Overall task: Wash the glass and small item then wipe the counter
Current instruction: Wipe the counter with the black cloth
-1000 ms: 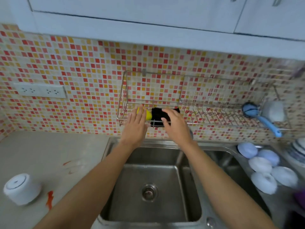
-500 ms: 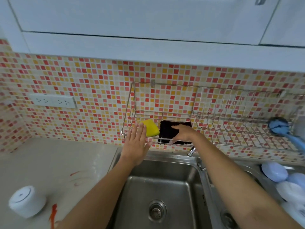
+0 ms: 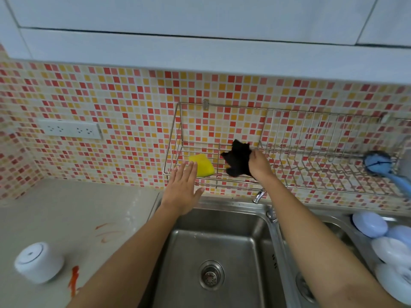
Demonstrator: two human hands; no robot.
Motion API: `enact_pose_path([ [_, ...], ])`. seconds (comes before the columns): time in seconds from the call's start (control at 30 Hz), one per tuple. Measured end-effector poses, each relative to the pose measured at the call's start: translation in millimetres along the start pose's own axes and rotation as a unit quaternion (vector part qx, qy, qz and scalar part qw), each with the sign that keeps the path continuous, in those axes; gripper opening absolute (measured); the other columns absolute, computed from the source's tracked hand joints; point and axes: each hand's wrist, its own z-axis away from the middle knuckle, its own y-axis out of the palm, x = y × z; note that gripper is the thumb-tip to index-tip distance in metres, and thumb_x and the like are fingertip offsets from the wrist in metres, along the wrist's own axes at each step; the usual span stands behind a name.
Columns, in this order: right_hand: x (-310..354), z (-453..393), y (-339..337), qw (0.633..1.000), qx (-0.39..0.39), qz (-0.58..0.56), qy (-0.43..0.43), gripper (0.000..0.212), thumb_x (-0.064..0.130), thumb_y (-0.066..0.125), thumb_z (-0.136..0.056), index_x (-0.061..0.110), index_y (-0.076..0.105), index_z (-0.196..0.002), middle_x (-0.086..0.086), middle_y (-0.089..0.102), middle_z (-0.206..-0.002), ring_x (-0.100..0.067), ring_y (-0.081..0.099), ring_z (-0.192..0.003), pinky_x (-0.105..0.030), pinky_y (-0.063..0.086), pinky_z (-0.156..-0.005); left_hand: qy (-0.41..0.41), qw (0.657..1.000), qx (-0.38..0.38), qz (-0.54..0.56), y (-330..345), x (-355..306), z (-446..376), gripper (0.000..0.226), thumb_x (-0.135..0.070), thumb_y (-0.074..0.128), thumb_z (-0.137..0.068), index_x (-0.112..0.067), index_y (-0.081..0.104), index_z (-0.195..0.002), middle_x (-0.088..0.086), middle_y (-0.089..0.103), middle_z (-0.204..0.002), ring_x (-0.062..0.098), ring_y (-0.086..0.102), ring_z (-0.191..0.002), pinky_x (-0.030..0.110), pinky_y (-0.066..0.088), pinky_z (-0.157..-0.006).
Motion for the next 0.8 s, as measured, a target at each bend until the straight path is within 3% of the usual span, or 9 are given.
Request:
enact_pose_path([
  [0.03, 4, 1, -2, 0.99, -0.001, -0.132, 0.045, 0.041, 0.038, 0.028, -0.105, 0.015, 0.055, -0.125, -0.013, 0.061, -0.12, -0.024, 0.059, -0.099, -0.034, 0.045, -0.086, 0.001, 1.0, 0.001, 0.001, -1, 0, 0, 0.076, -0.06, 0.013, -0.097, -0.016, -0.019, -0.15, 0.002, -0.02, -0.159, 0.019, -0.03, -0.137, 0.037, -0.019, -0.113],
  [0.07, 9, 3, -6, 0.957, 0.018, -0.272, 0.102, 0.046, 0.05, 0.03, -0.102, 0.02, 0.06, -0.119, -0.011, 0.066, -0.113, -0.024, 0.063, -0.095, -0.041, 0.049, -0.089, 0.003, 1.0, 0.001, 0.004, -2, 0, 0, 0.077, -0.06, 0.015, -0.097, -0.015, -0.019, -0.15, 0.002, -0.02, -0.159, 0.019, -0.03, -0.137, 0.037, -0.019, -0.113],
  [0.13, 12, 6, -12, 0.887, 0.037, -0.423, 0.18, 0.048, 0.061, 0.047, -0.091, 0.019, 0.065, -0.105, -0.008, 0.071, -0.093, -0.026, 0.068, -0.084, -0.05, 0.053, -0.089, 0.009, 1.0, -0.002, 0.015, -4, 2, 2, 0.078, -0.059, 0.018, -0.097, -0.015, -0.019, -0.149, 0.002, -0.019, -0.159, 0.017, -0.03, -0.138, 0.035, -0.018, -0.114],
  [0.2, 13, 16, -8, 0.893, 0.057, -0.406, 0.188, 0.041, 0.042, 0.066, -0.088, 0.012, 0.061, -0.116, -0.011, 0.07, -0.1, -0.028, 0.069, -0.086, -0.044, 0.058, -0.076, 0.014, 0.999, -0.011, 0.042, -8, 4, 8, 0.076, -0.056, 0.021, -0.098, -0.016, -0.018, -0.15, 0.001, -0.018, -0.16, 0.015, -0.028, -0.139, 0.032, -0.017, -0.115],
  [0.27, 18, 26, 2, 0.898, 0.08, -0.393, 0.179, 0.037, 0.027, 0.064, -0.092, 0.009, 0.058, -0.124, -0.009, 0.069, -0.098, -0.021, 0.069, -0.073, -0.03, 0.054, -0.052, 0.011, 0.994, -0.035, 0.102, -13, 6, 16, 0.075, -0.054, 0.025, -0.099, -0.017, -0.013, -0.152, -0.001, -0.016, -0.16, 0.011, -0.024, -0.141, 0.029, -0.012, -0.115],
  [0.33, 26, 37, 13, 0.879, 0.113, -0.429, 0.176, 0.034, 0.029, 0.056, -0.096, 0.009, 0.058, -0.123, -0.008, 0.069, -0.089, -0.018, 0.066, -0.061, -0.025, 0.047, -0.044, 0.003, 0.986, -0.07, 0.149, -22, 10, 26, 0.073, -0.053, 0.029, -0.099, -0.02, -0.008, -0.153, -0.006, -0.012, -0.16, 0.007, -0.019, -0.141, 0.027, -0.007, -0.114],
  [0.47, 53, 68, 39, 0.846, 0.143, -0.481, 0.181, 0.045, 0.047, 0.058, -0.092, 0.013, 0.061, -0.121, -0.011, 0.068, -0.116, -0.029, 0.066, -0.104, -0.042, 0.055, -0.079, -0.03, 0.97, -0.158, 0.18, -43, 27, 46, 0.064, -0.046, 0.036, -0.101, -0.022, 0.009, -0.154, -0.005, 0.007, -0.161, 0.009, -0.001, -0.146, 0.026, 0.002, -0.114],
  [0.6, 81, 105, 77, 0.836, 0.208, -0.474, 0.18, 0.046, 0.048, 0.058, -0.091, 0.014, 0.063, -0.122, -0.011, 0.07, -0.114, -0.029, 0.067, -0.104, -0.043, 0.054, -0.082, -0.079, 0.956, -0.206, 0.194, -57, 66, 74, 0.052, -0.042, 0.04, -0.1, -0.022, 0.032, -0.148, -0.001, 0.033, -0.154, 0.019, 0.029, -0.142, 0.039, 0.022, -0.117],
  [0.8, 83, 152, 174, 0.816, 0.294, -0.458, 0.195, 0.035, 0.034, 0.054, -0.095, 0.008, 0.065, -0.116, -0.014, 0.071, -0.109, -0.027, 0.069, -0.098, -0.042, 0.051, -0.084, -0.15, 0.937, -0.256, 0.186, -33, 166, 140, 0.04, -0.031, 0.051, -0.097, -0.016, 0.05, -0.134, 0.003, 0.053, -0.136, 0.021, 0.048, -0.124, 0.044, 0.042, -0.104],
])
